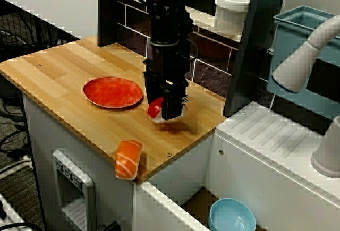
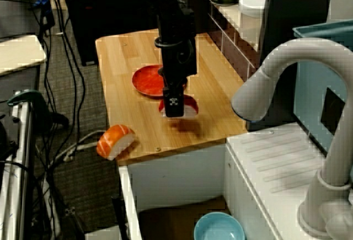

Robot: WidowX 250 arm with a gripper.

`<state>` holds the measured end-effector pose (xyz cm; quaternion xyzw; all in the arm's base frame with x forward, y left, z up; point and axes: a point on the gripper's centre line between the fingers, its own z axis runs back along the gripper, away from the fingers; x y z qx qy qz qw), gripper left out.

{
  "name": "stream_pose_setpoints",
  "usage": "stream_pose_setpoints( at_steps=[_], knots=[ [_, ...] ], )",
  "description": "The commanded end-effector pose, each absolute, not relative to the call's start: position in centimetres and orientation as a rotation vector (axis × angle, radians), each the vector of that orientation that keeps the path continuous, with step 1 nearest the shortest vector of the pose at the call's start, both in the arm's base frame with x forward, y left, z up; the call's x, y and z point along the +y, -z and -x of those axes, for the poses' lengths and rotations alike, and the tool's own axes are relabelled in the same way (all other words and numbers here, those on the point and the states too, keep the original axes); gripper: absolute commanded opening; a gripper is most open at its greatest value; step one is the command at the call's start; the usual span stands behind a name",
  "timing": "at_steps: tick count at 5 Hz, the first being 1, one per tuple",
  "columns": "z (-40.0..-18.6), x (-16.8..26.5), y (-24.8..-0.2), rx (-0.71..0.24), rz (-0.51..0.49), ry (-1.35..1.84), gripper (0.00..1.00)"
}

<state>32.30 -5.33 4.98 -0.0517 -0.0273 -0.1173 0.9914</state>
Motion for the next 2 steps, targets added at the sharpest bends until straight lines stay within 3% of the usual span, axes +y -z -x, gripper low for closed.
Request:
stream_pose_setpoints(
  at_steps=[1,2],
  knots=[
    [-33.93,-5.00,-5.95,-0.109,0.104,0.201,0.00],
    [-33.90,-4.46,-5.87,-0.107,0.113,0.138,1.00]
  ],
)
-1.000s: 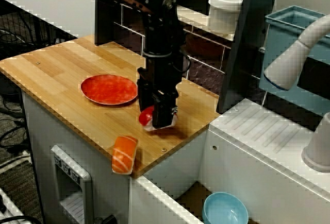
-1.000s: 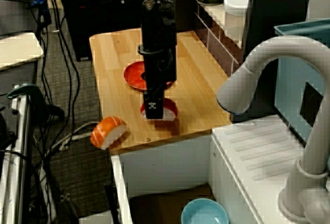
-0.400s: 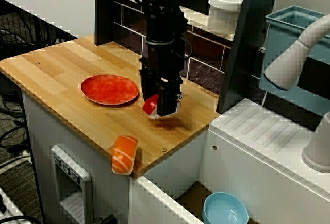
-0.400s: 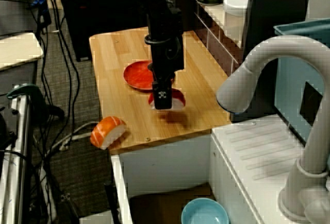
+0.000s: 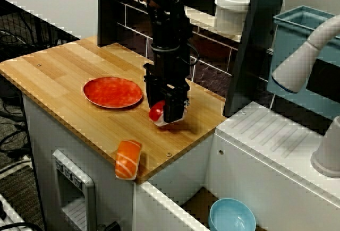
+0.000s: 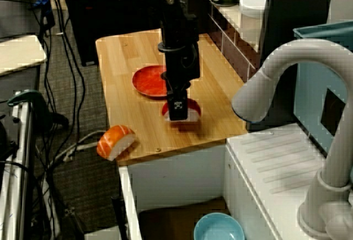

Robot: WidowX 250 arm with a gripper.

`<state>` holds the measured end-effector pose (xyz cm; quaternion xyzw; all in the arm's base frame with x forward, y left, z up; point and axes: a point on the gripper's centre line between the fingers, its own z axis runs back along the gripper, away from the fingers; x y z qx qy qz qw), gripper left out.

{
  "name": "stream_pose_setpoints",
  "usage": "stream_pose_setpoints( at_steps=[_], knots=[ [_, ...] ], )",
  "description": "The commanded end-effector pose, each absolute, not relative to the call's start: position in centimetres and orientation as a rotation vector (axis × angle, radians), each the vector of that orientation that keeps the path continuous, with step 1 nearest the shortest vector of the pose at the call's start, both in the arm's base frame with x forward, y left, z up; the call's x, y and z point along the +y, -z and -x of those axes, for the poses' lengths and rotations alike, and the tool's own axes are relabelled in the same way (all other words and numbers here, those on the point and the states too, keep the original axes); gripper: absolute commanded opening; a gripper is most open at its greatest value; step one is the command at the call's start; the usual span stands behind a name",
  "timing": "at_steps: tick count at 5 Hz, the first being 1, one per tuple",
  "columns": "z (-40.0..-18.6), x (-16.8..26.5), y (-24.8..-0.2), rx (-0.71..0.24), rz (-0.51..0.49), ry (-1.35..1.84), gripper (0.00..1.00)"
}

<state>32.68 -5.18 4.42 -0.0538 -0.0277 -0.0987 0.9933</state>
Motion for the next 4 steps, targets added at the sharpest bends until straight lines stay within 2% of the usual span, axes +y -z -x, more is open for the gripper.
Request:
stream_pose_setpoints(
  at_steps=[1,3,4],
  knots=[
    [-33.6,-4.2,-5.8,-0.068,0.127,0.129,1.00],
    [-32.2,-3.8,-7.5,-0.051,0.180,0.057,1.00],
    [-30.5,-3.8,-8.2,-0.060,0.237,-0.077,1.00]
  ],
)
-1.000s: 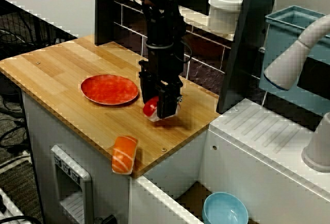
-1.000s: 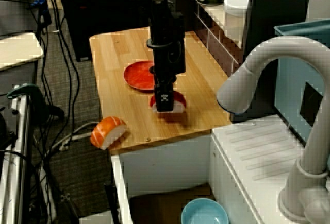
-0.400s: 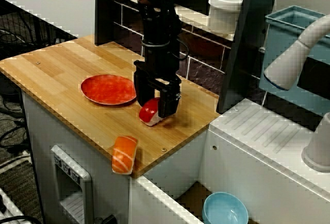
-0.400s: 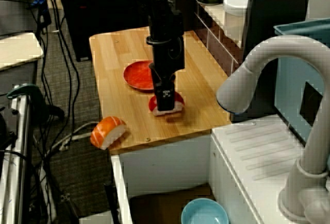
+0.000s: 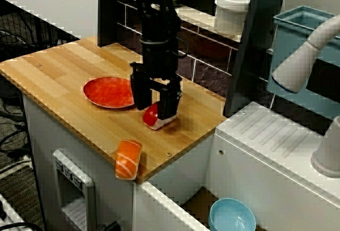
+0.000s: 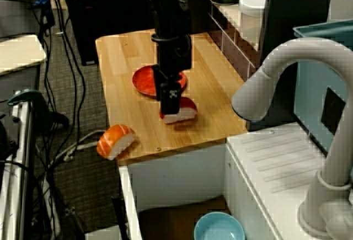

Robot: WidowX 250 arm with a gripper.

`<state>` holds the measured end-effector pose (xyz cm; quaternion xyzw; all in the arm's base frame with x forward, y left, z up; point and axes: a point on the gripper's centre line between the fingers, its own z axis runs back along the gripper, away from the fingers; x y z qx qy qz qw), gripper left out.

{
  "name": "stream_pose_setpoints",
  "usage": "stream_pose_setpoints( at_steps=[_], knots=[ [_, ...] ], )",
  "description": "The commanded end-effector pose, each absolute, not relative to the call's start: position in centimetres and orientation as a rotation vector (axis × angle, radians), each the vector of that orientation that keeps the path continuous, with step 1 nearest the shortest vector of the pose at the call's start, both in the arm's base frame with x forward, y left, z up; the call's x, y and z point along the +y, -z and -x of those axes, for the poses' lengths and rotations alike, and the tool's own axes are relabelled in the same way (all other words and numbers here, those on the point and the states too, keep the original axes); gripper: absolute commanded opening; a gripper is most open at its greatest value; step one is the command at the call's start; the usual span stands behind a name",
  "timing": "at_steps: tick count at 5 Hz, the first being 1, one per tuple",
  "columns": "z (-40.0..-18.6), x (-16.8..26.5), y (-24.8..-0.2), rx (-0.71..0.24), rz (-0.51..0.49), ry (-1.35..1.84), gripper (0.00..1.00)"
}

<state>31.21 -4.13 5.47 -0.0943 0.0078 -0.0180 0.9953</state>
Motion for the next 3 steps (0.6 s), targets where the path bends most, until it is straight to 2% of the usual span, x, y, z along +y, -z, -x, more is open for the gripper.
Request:
stream_pose_setpoints(
  at_steps=[1,2,3],
  knots=[
    [-28.3,-4.6,-8.5,-0.047,0.260,-0.099,1.00],
    [-25.9,-5.8,-8.5,-0.069,0.246,-0.155,1.00],
    [-24.5,-6.7,-8.3,-0.020,0.257,-0.198,1.00]
  ],
)
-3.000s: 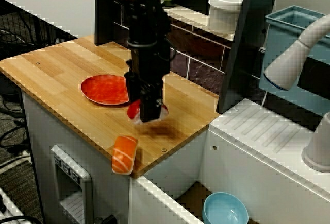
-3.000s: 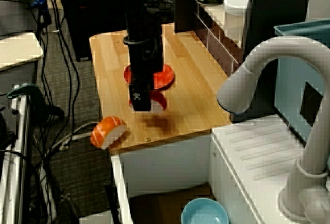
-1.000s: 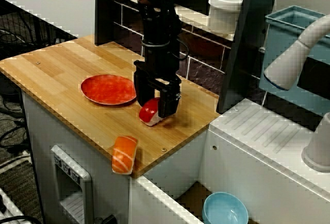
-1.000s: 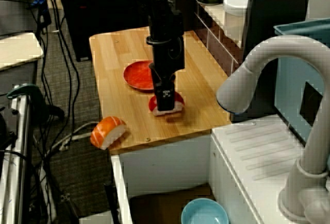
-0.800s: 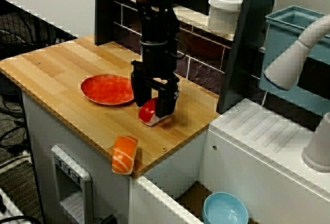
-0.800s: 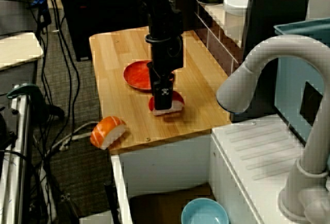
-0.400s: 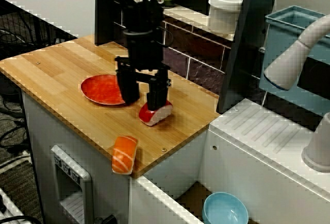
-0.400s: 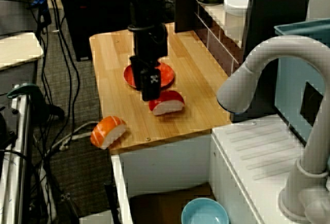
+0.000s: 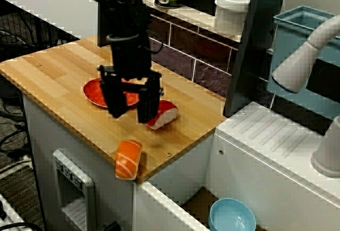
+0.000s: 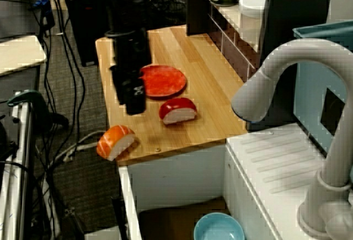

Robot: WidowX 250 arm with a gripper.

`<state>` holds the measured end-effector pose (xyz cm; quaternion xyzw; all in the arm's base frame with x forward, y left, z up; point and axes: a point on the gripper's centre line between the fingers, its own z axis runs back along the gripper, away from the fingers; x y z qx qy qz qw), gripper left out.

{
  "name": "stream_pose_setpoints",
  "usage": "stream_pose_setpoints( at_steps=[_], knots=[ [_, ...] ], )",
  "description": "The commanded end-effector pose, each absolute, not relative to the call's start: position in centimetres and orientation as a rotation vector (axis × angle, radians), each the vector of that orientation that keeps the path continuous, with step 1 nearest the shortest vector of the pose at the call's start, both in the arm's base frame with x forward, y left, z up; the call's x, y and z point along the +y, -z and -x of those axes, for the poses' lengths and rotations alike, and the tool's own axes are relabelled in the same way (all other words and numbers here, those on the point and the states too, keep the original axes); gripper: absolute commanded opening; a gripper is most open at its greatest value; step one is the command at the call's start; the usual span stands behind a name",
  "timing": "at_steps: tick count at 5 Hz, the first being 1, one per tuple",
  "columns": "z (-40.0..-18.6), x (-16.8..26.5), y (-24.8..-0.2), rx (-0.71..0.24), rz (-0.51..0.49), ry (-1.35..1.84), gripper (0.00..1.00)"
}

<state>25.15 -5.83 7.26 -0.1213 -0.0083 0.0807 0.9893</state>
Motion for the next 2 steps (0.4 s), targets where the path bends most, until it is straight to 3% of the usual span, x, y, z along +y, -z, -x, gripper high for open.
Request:
stream_pose_setpoints(
  at_steps=[1,2],
  knots=[
    [-23.78,-7.18,-8.40,-0.016,0.251,-0.195,1.00],
    [-23.16,-7.52,-8.36,-0.020,0.255,-0.201,1.00]
  ],
)
